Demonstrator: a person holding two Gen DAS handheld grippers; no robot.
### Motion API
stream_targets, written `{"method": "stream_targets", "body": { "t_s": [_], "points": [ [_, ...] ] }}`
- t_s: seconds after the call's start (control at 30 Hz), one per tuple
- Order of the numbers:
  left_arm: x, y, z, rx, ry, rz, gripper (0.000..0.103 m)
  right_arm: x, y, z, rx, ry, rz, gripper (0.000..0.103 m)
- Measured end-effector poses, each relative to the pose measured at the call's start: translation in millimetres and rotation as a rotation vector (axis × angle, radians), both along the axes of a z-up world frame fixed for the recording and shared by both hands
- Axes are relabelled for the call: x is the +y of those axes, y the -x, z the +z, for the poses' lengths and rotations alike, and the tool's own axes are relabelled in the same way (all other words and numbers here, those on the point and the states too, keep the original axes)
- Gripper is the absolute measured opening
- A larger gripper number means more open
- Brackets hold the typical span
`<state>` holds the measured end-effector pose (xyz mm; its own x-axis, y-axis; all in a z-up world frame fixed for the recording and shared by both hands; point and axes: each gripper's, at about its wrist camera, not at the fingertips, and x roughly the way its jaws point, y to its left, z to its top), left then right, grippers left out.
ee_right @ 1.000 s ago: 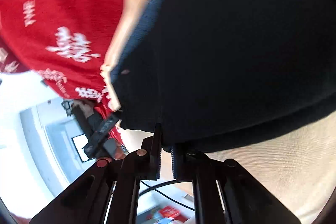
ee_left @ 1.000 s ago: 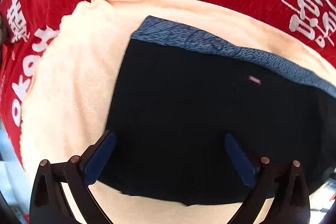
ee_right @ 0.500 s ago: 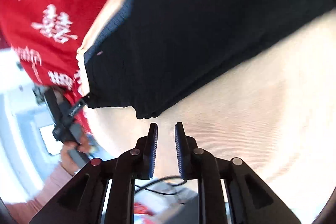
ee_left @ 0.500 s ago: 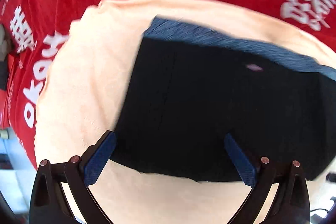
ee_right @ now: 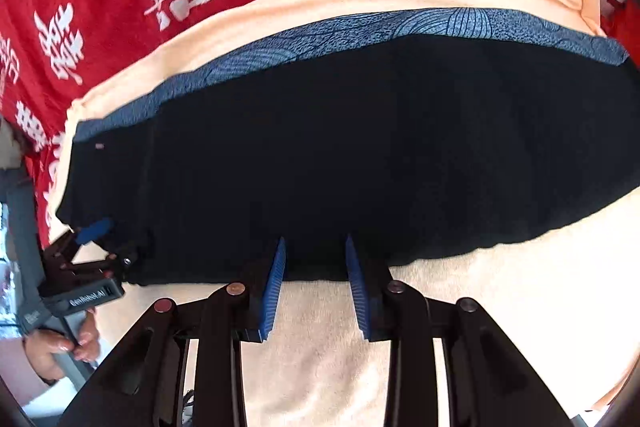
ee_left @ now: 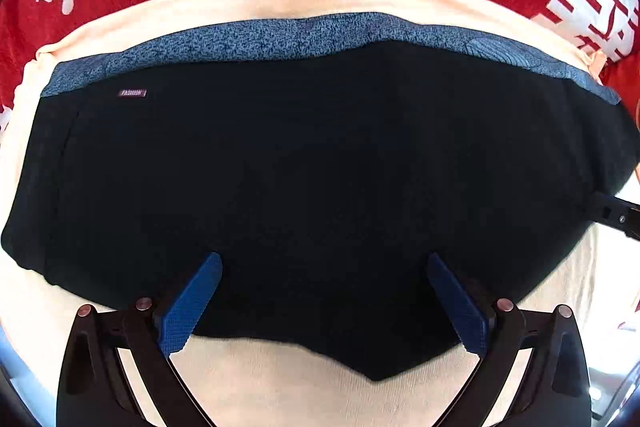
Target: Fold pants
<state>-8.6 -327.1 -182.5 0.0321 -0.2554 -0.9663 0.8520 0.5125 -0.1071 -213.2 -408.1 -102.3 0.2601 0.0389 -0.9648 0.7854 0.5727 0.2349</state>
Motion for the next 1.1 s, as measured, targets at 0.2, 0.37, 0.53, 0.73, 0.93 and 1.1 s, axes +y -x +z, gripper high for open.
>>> {"method": "stream_targets", "body": {
  "t_s": [0.2,0.37,0.53,0.73,0.93,1.1],
  "points": [
    [-20.7,-63.0,33.4,-0.166,0.037,0.023,0.103,-8.1,-27.3,19.7,-0.097,-0.036,-0.002,0.035],
    [-36.3,-141.4,27.3,-0.269,0.015,0.194,0.103,-23.4,-113.8,3.4,-0.19,-0.091,0.032,0.039],
    [-11.0,-199.1,-12.7,-0.259,-0.059,0.348,0.103,-18.1,-160.6,-27.8,-0.081,-0.048,0.125,0.047],
    [4.3,-202.2,-10.3,-0.234,-0.051,0.389,0.103,-29.3,-132.9,-18.4,-0.053,-0.018,0.065,0.048],
    [-9.4,-151.9,23.5,-0.221,-0.063,0.309,0.103,-29.4,-70.8,0.7,-0.082,-0.123,-0.076,0.074],
    [-22.8,-89.4,37.1,-0.156,-0.079,0.225,0.103,-20.9,-25.0,2.7,-0.091,-0.191,-0.174,0.075]
  ]
}}
